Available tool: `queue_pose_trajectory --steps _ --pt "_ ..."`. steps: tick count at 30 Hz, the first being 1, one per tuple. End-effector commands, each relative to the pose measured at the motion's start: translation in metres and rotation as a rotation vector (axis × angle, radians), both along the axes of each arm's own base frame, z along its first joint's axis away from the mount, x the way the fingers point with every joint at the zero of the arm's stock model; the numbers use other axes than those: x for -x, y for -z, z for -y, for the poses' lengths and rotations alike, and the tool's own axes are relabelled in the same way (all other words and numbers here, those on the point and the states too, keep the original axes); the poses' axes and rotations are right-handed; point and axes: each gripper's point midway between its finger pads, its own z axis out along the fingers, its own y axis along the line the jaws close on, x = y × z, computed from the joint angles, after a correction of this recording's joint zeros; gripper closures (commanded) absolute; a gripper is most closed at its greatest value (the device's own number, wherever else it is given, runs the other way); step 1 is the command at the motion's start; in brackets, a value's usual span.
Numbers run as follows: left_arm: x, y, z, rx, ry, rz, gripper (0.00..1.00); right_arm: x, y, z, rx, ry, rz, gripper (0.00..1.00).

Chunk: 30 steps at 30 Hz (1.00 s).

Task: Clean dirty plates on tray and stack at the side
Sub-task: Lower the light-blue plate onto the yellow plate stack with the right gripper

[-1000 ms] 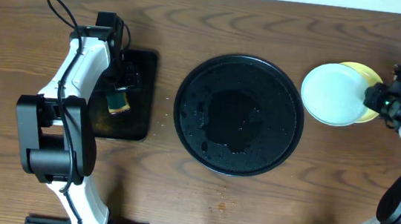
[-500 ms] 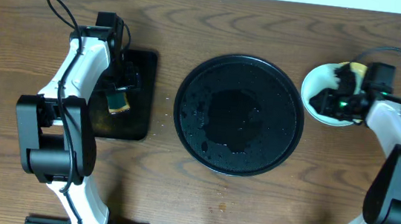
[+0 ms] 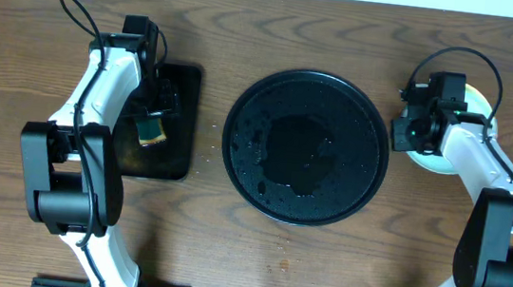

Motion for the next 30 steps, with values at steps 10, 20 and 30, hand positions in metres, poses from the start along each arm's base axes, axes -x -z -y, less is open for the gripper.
queue_pose_trajectory --steps 10,20,30 --pt "0.001 0.0 -0.003 -0.012 0.002 -0.003 0.17 -0.037 -0.037 0.02 -0.109 0.054 0.152 0.54" --pt "0.001 0.0 -0.003 -0.012 0.002 -0.003 0.17 -0.006 -0.091 0.045 -0.267 0.291 0.066 0.49" --pt "0.001 0.0 -0.003 -0.012 0.002 -0.003 0.17 0.114 -0.056 0.101 -0.118 0.713 -0.349 0.99"
